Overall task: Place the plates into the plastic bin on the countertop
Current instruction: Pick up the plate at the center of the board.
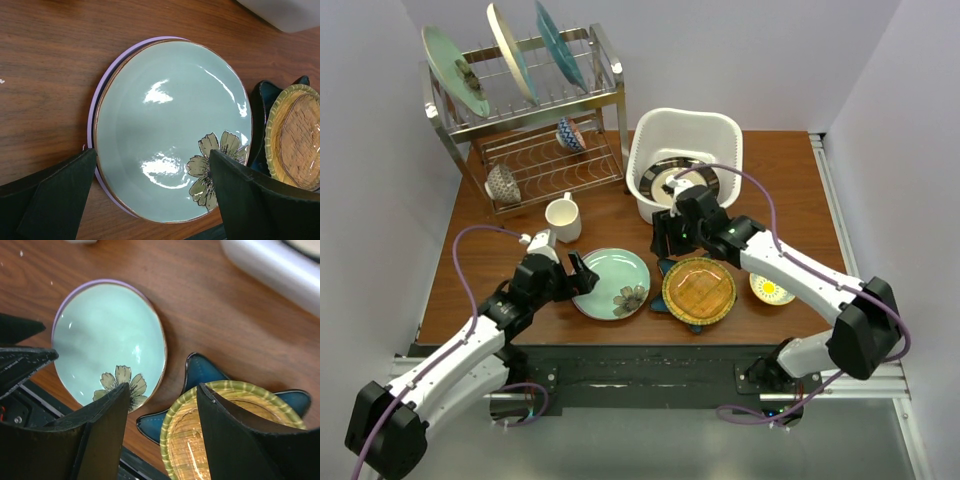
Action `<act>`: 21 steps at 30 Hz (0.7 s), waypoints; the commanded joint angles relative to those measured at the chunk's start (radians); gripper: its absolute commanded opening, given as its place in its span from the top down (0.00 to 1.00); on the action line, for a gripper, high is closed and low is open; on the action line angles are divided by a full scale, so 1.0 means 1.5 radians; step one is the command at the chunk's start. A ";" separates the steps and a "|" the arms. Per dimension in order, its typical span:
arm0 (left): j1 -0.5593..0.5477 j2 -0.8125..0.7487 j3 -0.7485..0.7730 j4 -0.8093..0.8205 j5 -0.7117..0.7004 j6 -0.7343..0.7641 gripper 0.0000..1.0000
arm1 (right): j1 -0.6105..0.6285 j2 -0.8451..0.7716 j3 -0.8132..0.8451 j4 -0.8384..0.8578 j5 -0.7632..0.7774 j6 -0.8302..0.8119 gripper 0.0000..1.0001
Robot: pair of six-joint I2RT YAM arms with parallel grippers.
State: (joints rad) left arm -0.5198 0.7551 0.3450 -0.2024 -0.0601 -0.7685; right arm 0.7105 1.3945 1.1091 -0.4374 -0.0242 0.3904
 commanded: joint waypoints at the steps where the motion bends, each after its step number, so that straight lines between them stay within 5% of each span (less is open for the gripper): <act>1: -0.003 0.007 0.008 0.016 -0.012 -0.008 0.01 | 0.018 0.017 -0.016 0.052 -0.028 0.023 0.41; 21: -0.004 0.078 -0.016 0.077 0.012 -0.018 0.01 | 0.030 0.080 -0.056 0.089 -0.064 0.023 0.41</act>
State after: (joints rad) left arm -0.5198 0.8532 0.3374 -0.1356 -0.0490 -0.7792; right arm 0.7483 1.5051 1.0321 -0.3477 -0.0986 0.4118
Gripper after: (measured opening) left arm 0.991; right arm 0.595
